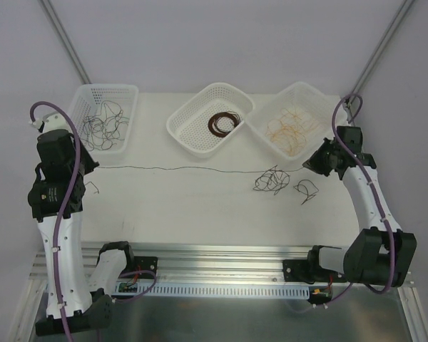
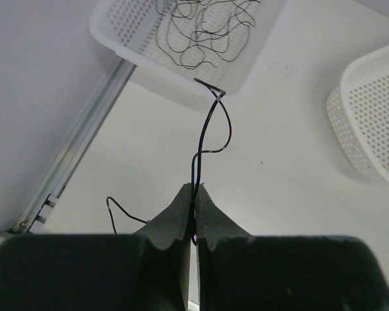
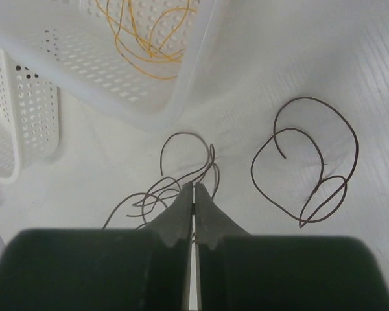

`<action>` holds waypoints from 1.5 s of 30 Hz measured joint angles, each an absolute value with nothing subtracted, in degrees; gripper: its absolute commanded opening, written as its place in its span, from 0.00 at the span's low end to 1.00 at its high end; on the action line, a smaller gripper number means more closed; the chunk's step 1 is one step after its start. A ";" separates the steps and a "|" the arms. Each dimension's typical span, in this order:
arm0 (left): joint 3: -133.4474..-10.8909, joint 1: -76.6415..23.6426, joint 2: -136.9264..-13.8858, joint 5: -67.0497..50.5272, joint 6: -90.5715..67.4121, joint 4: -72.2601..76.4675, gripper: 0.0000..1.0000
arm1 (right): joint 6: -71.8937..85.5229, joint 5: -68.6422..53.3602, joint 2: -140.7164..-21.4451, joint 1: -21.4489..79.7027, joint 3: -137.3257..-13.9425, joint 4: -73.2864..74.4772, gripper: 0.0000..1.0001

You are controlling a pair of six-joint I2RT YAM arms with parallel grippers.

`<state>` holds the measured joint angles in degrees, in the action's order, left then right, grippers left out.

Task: Untangle the cables

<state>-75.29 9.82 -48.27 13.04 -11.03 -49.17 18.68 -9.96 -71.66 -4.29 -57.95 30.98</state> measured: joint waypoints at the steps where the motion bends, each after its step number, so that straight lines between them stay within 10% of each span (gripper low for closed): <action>1: -75.26 9.82 -48.40 11.84 -11.05 -49.08 0.00 | 18.28 -9.93 -71.57 -3.64 -57.93 31.20 0.01; 15: -72.20 9.82 -48.56 -6.28 -11.97 -46.04 0.00 | 7.79 -4.75 -72.86 22.70 -55.70 33.69 0.73; 32: -77.91 9.82 -47.81 -8.21 -12.58 -45.98 0.00 | 4.67 15.97 -103.90 45.69 -76.93 34.11 0.75; 45: -89.95 9.82 -50.00 2.48 -10.55 -50.06 0.00 | 11.86 24.51 -97.10 33.76 -59.81 35.16 0.54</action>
<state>-89.95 9.82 -50.00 2.48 -10.55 -50.06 11.86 24.51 -97.10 33.76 -59.81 35.16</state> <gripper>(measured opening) 0.009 0.566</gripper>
